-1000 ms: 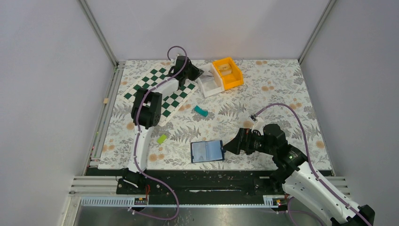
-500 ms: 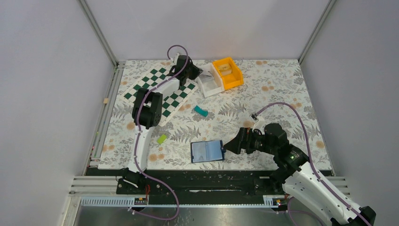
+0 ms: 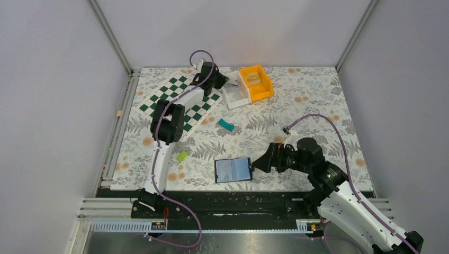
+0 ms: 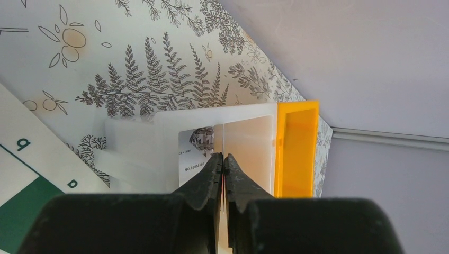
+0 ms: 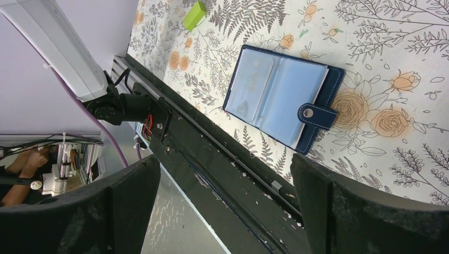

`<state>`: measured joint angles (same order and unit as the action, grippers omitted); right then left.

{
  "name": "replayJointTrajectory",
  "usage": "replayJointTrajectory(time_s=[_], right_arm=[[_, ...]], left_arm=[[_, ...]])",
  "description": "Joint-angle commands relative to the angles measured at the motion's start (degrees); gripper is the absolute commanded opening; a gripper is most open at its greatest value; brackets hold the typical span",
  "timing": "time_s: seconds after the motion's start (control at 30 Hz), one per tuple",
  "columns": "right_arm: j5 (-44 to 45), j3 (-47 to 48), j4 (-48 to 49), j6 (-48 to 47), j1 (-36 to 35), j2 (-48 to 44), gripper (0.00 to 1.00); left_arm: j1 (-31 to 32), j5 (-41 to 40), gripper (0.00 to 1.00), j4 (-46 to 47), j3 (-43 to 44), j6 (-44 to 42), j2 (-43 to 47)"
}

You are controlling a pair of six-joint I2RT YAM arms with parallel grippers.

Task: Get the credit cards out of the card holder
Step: Place the credit card in the storage box.

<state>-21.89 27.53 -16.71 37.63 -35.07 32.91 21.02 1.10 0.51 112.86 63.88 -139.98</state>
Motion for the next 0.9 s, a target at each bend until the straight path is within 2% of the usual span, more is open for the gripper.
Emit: replayJointTrajectory(time_s=[0.0, 0.2, 0.7, 0.87], right_arm=[[0.76, 2.75, 0.25, -1.25, 0.28, 0.40, 1.00], [0.92, 2.97, -0.03, -1.35, 0.29, 0.31, 1.00], [1.53, 3.24, -1.10, -2.15, 0.30, 0.05, 0.99], [1.58, 3.34, -1.15, -2.34, 0.27, 0.05, 0.99]], left_arm=[[0.25, -3.08, 0.06, 0.26, 2.62, -0.97, -1.63], [0.54, -4.83, 0.01, 0.63, 2.63, -1.57, -1.43], [1.25, -9.48, 0.00, 2.61, -1.24, -2.48, 1.06], [1.76, -8.93, 0.12, 3.11, -1.45, -2.42, 1.09]])
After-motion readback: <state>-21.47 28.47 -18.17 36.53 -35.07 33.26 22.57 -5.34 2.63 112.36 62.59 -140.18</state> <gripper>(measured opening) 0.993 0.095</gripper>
